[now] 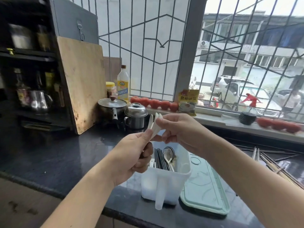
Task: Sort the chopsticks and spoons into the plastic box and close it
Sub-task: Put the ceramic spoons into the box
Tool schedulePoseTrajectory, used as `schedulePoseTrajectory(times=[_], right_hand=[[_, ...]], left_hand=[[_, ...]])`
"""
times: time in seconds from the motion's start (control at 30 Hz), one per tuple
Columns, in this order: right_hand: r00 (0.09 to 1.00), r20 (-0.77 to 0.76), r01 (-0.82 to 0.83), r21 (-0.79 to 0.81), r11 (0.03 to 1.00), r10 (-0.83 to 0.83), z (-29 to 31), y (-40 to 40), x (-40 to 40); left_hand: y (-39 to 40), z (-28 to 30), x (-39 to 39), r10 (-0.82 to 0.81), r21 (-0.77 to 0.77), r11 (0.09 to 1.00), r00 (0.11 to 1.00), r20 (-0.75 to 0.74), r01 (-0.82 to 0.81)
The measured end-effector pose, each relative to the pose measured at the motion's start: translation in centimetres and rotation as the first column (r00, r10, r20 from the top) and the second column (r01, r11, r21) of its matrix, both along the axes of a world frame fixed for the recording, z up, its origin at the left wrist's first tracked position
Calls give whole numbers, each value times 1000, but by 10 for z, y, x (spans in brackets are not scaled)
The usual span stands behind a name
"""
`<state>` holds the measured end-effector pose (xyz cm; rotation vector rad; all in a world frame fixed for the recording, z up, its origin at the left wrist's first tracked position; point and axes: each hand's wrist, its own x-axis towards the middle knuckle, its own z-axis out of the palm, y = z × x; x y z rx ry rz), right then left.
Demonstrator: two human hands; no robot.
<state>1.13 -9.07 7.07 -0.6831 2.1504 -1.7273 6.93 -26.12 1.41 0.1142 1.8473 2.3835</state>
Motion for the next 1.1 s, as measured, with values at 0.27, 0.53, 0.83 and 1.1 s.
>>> schedulePoseTrajectory(times=[0.27, 0.53, 0.83, 1.1], right_hand=[[956, -68, 280, -93, 956, -286, 12, 20, -17], [857, -419, 287, 871, 398, 299, -75, -29, -41], [855, -113, 32, 986, 166, 506, -98, -52, -52], [827, -289, 168, 945, 279, 483, -70, -33, -44]], left_hand=[[-30, -17, 3, 351, -43, 936, 933, 77, -349], [-36, -20, 1, 352, 48, 933, 932, 92, -357], [-43, -25, 2, 313, 16, 949, 946, 87, -316], [-34, -21, 4, 285, 50, 956, 954, 92, -291]])
